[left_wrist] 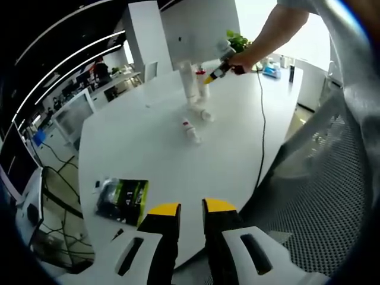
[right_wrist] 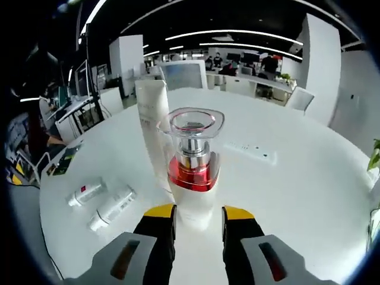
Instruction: Arrange the skincare products in the storage area until every visible bottle or jar stands upright without overlapping.
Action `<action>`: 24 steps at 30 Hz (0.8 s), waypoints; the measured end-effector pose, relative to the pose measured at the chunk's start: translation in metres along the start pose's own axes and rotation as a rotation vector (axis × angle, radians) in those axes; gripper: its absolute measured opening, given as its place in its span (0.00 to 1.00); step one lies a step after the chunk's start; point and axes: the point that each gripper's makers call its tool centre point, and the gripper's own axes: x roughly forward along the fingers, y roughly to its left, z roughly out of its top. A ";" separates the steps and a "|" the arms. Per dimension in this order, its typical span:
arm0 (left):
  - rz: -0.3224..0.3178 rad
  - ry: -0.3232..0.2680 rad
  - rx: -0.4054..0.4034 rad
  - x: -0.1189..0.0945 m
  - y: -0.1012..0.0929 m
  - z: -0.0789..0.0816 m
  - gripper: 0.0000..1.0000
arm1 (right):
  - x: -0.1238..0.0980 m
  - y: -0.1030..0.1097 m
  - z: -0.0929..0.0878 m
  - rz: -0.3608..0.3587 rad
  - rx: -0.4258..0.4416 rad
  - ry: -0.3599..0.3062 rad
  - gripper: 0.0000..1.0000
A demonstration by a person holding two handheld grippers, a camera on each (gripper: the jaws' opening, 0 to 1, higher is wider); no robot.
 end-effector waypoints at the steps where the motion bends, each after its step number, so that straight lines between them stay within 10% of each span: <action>1: 0.001 0.001 0.001 0.000 0.000 0.000 0.13 | 0.001 0.003 -0.002 0.013 -0.029 0.020 0.23; 24: 0.003 0.005 0.001 0.000 0.000 -0.001 0.12 | 0.012 0.004 -0.001 -0.013 -0.068 0.058 0.15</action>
